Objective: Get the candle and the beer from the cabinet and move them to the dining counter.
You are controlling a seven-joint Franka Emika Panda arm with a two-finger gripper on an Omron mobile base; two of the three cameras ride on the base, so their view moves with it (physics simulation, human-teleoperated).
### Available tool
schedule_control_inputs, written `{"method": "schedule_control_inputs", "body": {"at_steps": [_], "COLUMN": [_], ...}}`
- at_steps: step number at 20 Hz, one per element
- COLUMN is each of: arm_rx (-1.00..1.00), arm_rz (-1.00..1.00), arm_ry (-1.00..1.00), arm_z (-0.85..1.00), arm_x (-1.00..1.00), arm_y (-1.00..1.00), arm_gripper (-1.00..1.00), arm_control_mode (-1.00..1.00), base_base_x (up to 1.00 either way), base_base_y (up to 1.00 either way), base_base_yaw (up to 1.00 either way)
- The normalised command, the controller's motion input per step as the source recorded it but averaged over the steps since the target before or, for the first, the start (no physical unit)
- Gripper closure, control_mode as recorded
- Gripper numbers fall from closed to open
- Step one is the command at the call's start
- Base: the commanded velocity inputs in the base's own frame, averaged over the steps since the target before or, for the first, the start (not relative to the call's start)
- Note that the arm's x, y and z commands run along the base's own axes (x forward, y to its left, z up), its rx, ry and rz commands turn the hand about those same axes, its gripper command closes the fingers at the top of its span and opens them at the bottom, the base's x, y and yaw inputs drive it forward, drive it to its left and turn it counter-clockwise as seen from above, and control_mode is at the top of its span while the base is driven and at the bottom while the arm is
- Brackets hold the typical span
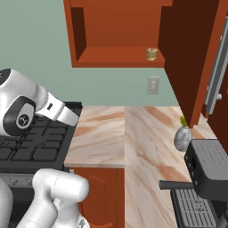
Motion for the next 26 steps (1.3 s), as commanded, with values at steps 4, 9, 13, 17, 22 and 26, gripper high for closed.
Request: {"method": "schedule_control_inputs", "body": {"at_steps": [4, 9, 13, 17, 22, 26], "arm_rx": [-0.02, -0.01, 0.0, 0.0, 0.0, 0.0], "arm_rz": [0.0, 0.0, 0.0, 0.0, -0.02, 0.0], "arm_ry": [0.0, 0.0, -0.03, -0.03, -0.05, -0.1], "arm_z": [0.27, 0.28, 0.29, 0.29, 0.26, 0.22], "arm_x": [-0.07, -0.05, -0.01, 0.0, 0.0, 0.04], "arm_y": [-0.11, -0.11, -0.06, -0.04, -0.11, -0.13], "arm_gripper": [-1.0, -1.0, -1.0, -1.0, -1.0, -1.0], "arm_control_mode": [-1.0, -1.0, -1.0, -1.0, -1.0, -1.0], "base_base_x": [0.0, 0.0, 0.0, 0.0, 0.0, 0.0], "base_base_y": [0.0, 0.0, 0.0, 0.0, 0.0, 0.0], "base_base_yaw": [0.0, 0.0, 0.0, 0.0, 0.0, 0.0]}}
